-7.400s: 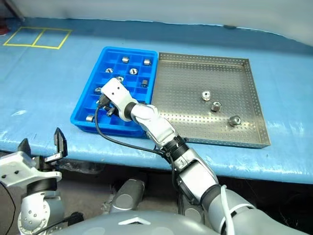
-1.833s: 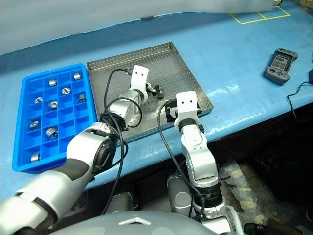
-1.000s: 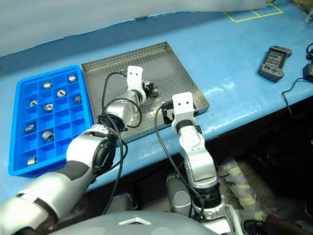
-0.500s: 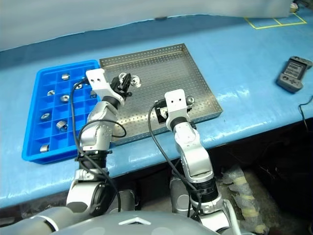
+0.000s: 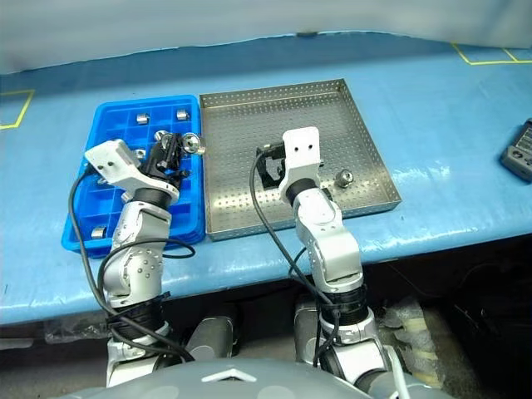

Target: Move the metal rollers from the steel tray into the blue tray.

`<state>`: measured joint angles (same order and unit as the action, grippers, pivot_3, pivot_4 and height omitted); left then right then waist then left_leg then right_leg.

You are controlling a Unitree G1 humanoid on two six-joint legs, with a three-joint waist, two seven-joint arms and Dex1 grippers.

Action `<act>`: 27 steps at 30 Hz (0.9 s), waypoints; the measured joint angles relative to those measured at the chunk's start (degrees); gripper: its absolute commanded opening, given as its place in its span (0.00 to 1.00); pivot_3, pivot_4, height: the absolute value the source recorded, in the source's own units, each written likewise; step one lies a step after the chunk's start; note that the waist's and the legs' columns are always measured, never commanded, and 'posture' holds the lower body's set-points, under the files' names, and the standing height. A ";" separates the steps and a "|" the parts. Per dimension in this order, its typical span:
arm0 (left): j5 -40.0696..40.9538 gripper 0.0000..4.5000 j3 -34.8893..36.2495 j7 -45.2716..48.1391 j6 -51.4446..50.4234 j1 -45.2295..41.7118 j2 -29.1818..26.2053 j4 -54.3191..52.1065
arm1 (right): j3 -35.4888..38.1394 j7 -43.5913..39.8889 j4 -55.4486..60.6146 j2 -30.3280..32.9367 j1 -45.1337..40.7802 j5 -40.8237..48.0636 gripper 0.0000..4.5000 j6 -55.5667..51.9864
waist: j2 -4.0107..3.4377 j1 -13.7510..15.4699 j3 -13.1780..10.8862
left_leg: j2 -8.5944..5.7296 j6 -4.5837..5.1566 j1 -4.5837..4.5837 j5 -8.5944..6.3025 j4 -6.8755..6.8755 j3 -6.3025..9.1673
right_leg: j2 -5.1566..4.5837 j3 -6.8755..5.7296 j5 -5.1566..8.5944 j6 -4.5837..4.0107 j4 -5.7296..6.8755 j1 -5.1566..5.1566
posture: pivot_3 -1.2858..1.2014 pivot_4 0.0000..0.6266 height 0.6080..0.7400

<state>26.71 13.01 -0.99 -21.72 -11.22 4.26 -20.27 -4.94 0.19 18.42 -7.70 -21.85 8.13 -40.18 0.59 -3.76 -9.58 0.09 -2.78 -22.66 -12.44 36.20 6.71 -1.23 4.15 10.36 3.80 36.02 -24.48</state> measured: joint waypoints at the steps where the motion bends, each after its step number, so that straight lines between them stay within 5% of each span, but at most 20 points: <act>1: 1.30 0.38 0.16 -0.89 0.44 0.04 0.03 -0.14 | 2.67 0.36 0.05 -1.93 -1.44 3.11 1.00 -0.14 | 0.00 -0.03 0.00 | 0.01 0.00 0.02 0.00 0.00 0.00 | 0.01 0.00 0.00 0.00 0.01 0.00 | 0.52 0.24 1.00; 13: 12.91 0.38 -1.64 -7.53 1.06 -0.38 0.09 -0.12 | 5.09 5.18 -3.51 -2.11 -1.91 31.34 1.00 -3.62 | 0.07 -0.15 0.06 | 0.03 0.03 0.04 -0.01 -0.04 0.03 | 0.02 -0.06 0.02 -0.06 -0.03 0.06 | 0.52 0.24 1.00; 27: 21.01 0.38 -5.60 -11.41 1.50 -0.28 -0.02 0.17 | 0.50 8.99 -6.43 -2.10 -2.48 43.35 1.00 0.20 | 0.07 -0.15 0.06 | 0.02 0.03 0.02 -0.01 -0.04 0.04 | 0.02 -0.06 0.03 -0.06 -0.06 0.06 | 0.51 0.24 1.00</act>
<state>47.72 7.41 -12.40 -20.21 -11.50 4.23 -20.09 -4.44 9.18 11.99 -9.79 -24.33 51.49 -39.99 0.66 -3.92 -9.52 0.11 -2.74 -22.64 -12.45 36.16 6.75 -1.21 4.09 10.39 3.74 35.97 -24.43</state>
